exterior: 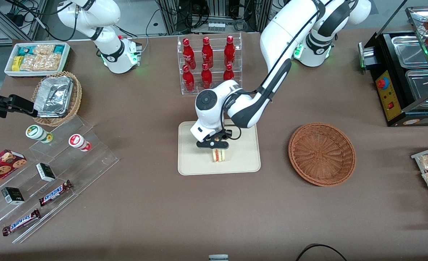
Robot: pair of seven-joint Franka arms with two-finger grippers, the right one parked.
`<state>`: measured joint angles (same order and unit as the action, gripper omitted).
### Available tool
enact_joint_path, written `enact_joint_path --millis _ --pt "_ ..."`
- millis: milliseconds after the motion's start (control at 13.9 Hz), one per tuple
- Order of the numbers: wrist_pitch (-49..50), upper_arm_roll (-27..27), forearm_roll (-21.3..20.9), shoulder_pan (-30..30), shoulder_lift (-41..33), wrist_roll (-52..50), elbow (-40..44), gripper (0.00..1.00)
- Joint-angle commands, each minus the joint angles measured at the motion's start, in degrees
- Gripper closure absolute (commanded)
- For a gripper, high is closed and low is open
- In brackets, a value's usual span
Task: Place sandwich from basket to tray
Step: 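Lift the sandwich and carry it over the cream tray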
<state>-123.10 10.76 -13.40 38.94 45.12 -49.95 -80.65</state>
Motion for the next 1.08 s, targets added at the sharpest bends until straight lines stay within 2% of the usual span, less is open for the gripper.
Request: enact_joint_path --millis 0,144,360,505,577,865,1009 --pt "-1.1 -0.3 -0.8 0.5 0.8 -0.7 1.7 1.0" --pt "-1.4 -0.3 -0.9 0.6 1.5 -0.8 1.7 1.0" --pt "-2.4 -0.2 -0.6 0.5 2.3 -0.8 1.6 0.51" --pt "-2.8 -0.2 -0.4 0.5 2.7 -0.7 1.6 0.25" --pt "-2.7 -0.2 -0.5 0.5 2.4 -0.6 1.7 0.03" --pt "-0.7 -0.2 -0.1 -0.2 -1.4 -0.7 1.8 0.0" --pt "3.0 -0.8 3.3 -0.2 -5.7 -0.6 2.1 0.0"
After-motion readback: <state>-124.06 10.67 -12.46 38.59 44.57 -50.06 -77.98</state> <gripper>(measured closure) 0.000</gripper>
